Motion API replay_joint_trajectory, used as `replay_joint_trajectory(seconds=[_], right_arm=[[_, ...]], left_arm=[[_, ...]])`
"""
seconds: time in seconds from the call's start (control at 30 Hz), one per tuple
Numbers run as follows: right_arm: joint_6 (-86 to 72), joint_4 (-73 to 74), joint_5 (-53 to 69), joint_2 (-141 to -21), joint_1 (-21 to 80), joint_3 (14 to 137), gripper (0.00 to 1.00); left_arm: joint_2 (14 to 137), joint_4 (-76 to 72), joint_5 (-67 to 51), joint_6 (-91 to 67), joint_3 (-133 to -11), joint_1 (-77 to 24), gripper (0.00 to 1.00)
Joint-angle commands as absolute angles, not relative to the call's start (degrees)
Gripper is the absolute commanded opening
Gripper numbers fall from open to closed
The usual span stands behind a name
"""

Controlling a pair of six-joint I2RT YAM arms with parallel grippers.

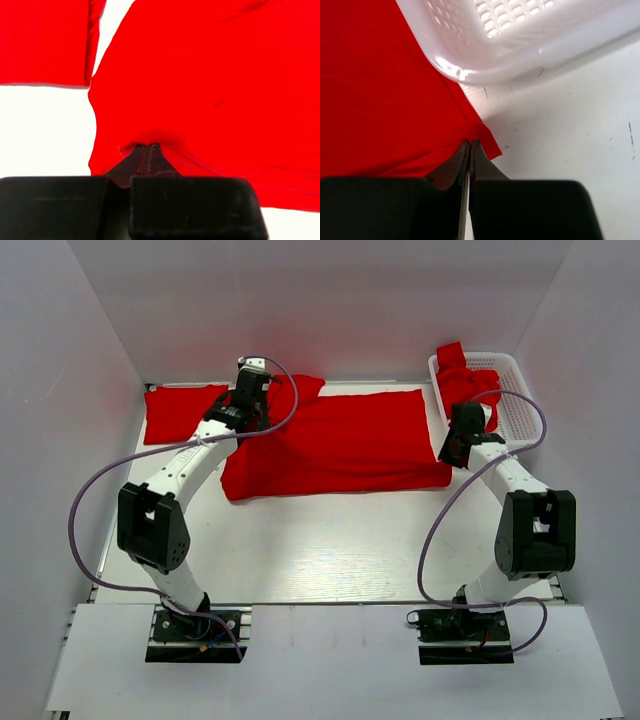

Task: Fold and stack the t-shirts
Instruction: Fold the flattened tshirt in 1/3 of the way

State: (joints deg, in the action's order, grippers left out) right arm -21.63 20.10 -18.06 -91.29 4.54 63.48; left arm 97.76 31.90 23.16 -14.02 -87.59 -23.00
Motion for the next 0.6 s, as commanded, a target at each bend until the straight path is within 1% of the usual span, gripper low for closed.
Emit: replay_joint_trajectory(seconds=[0.0, 0.17, 0.37, 0.4, 0.57], right_arm=[[-19.78, 20.39, -19.34, -93.68, 4.48, 68.02, 0.0], [-18.37, 20.92, -18.37, -96.94, 4.48, 72.07, 0.0], [-17.84, 20.66, -18.11, -101.51, 4.57, 75.14, 0.0], [-17.67, 20.48, -18.02, -102.04, 4.66, 75.49, 0.0], [-16.0, 19.42, -18.1, -104.23, 4.66, 77.77, 0.0]], left_arm=[[97.99, 28.92, 23.47, -11.87, -90.35, -21.72, 0.0], [98.61, 25.23, 21.72, -9.77, -88.69, -20.65, 0.0], [100.89, 15.04, 19.52, -5.45, -84.73, -19.51, 0.0], [101.42, 13.12, 18.73, -5.45, -84.73, -18.99, 0.0], [108.7, 14.41, 18.11, -4.04, -89.11, -17.93, 0.0]])
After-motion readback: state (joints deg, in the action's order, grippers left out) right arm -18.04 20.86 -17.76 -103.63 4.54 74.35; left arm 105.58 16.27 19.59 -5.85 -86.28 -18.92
